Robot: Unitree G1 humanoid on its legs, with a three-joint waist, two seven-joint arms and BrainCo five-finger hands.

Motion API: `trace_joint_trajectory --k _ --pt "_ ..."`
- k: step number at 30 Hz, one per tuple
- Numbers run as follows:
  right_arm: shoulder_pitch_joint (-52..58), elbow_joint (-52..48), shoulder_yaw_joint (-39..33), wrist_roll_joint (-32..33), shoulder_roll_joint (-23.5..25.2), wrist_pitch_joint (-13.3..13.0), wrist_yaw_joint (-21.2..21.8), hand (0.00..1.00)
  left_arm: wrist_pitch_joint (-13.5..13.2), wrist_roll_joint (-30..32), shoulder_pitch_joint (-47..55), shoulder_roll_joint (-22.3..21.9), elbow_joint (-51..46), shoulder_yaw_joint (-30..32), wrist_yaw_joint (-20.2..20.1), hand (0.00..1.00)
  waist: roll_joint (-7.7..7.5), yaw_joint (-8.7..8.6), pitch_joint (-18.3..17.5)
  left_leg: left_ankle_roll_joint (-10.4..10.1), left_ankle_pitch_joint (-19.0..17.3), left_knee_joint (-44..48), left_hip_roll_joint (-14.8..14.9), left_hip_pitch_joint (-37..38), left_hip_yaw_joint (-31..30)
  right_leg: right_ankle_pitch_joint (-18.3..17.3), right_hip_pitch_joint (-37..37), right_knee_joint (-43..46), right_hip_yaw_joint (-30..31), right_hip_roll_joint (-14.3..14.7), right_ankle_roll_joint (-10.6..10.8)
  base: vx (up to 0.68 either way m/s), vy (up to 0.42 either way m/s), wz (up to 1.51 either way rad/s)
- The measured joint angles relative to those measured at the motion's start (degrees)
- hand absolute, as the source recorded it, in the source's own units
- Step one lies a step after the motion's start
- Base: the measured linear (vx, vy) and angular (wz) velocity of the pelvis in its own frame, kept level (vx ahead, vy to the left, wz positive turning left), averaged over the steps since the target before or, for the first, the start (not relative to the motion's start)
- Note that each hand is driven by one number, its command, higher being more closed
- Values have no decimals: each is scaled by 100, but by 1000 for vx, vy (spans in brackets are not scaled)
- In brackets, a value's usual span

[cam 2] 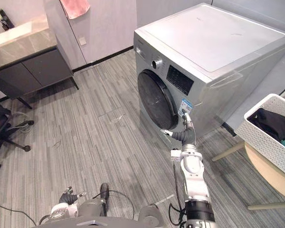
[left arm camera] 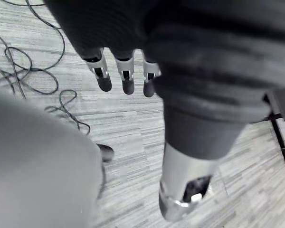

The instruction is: Pick up the laundry basket with both hands and put the clothes into the washing machine.

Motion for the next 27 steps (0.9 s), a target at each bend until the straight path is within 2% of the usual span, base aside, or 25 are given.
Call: trace_joint_trajectory --k 1,2,3,5,6,7,8,11,13,15,17,18,20,21,22,23,24,25,27 --pt "-97 0 -4 -16 -32 27 2 0 9 33 44 16 22 114 -3 0 92 51 -12 34 381 18 -43 55 21 -134 44 33 201 9 166 324 444 -74" --pt "-107 -1 -4 -23 -22 41 2 0 7 47 43 62 15 154 -1 0 75 75 -54 106 478 102 -138 52 165 -189 61 10 310 -86 196 329 455 -62" --pt "-103 -10 71 -158 -8 51 16 0 2 135 44 186 25 170 4 0 -118 70 -117 294 354 164 -410 37 374 -220 102 -176 447 -409 238 245 326 -30" --pt "-118 -31 89 -231 3 59 19 0 18 241 -10 309 123 148 4 0 -262 14 -161 510 218 182 -705 -18 585 27 117 -431 578 -786 338 306 367 -18" --pt "-137 -31 89 -236 7 71 29 0 20 254 -26 342 128 86 13 0 -252 16 -169 610 174 180 -771 -51 699 288 77 -564 617 -884 348 310 337 -21" --pt "-138 -32 90 -242 18 98 35 0 20 258 -30 357 123 35 18 0 -251 27 -174 674 169 156 -787 -49 763 408 56 -626 608 -923 351 355 324 -31" --pt "-152 -32 86 -395 45 161 41 0 23 257 -104 374 47 -84 37 0 -254 52 -176 801 159 92 -809 -49 861 707 34 -807 606 -970 384 229 188 -28" --pt "-145 -34 42 -459 83 180 39 0 23 233 -204 363 -269 -528 78 0 -306 48 -207 888 219 -10 -924 -29 961 951 -116 -674 613 -1056 602 244 170 -13" --pt "-113 -33 -67 -622 159 283 36 0 -17 230 -399 338 -463 -924 80 0 -305 22 -207 918 242 -18 -966 154 982 962 -292 37 626 -960 643 206 86 2" --pt "-55 -31 -60 -676 278 289 35 0 -52 231 -466 344 -506 -1128 91 0 -287 -42 -208 943 255 -15 -883 428 974 992 -449 747 714 -767 797 158 -9 -16" --pt "-63 -31 -62 -677 383 285 22 0 -55 225 -583 363 -496 -1186 135 0 -285 -47 -219 937 251 -28 -721 583 979 630 -732 1189 667 -529 815 97 -83 -28" --pt "-97 -30 -62 -678 399 282 19 0 -56 223 -706 394 -483 -1226 154 0 -284 -42 -220 892 222 -70 -602 599 968 337 -1033 1157 421 -448 683 54 -137 -29" --pt "-101 -22 -65 -737 405 285 16 0 -55 223 -874 415 -423 -1310 207 0 -279 -41 -207 814 172 -254 -459 658 945 238 -1348 747 172 -356 663 29 -191 -16" --pt "-85 14 -66 -864 408 292 14 0 -51 225 -982 425 -310 -1316 234 0 -311 -72 -184 733 140 -332 -391 722 939 372 -1406 106 40 -343 625 -2 -205 6" --pt "-77 53 -65 -900 431 303 11 0 -46 228 -1014 480 -214 -1321 237 0 -412 -85 -158 615 121 -345 -407 824 933 789 -1290 -535 -26 -379 648 -14 -225 15" --pt "-57 69 -66 -901 446 304 6 0 -46 230 -1003 512 -183 -1333 238 0 -501 -112 -158 548 87 -342 -455 881 916 1092 -1224 -720 -14 -411 625 -5 -317 36" --pt "-43 105 -78 -902 378 303 8 0 -37 244 -1001 479 -100 -1354 238 0 -606 -175 -98 436 -44 -383 -516 1040 773 1408 -1138 -648 -91 -452 727 3 -326 57" --pt "8 129 -173 -904 284 329 7 0 3 350 -951 298 -19 -1364 208 0 -431 -190 -143 292 -18 -458 -328 1038 659 1361 -1048 -754 -323 -327 623 8 -273 51" --pt "35 136 -348 -907 206 393 9 0 4 502 -780 167 -26 -1304 183 0 -279 -89 -214 156 27 -565 -97 1046 584 1437 -966 -929 -474 -125 530 -4 -215 22"
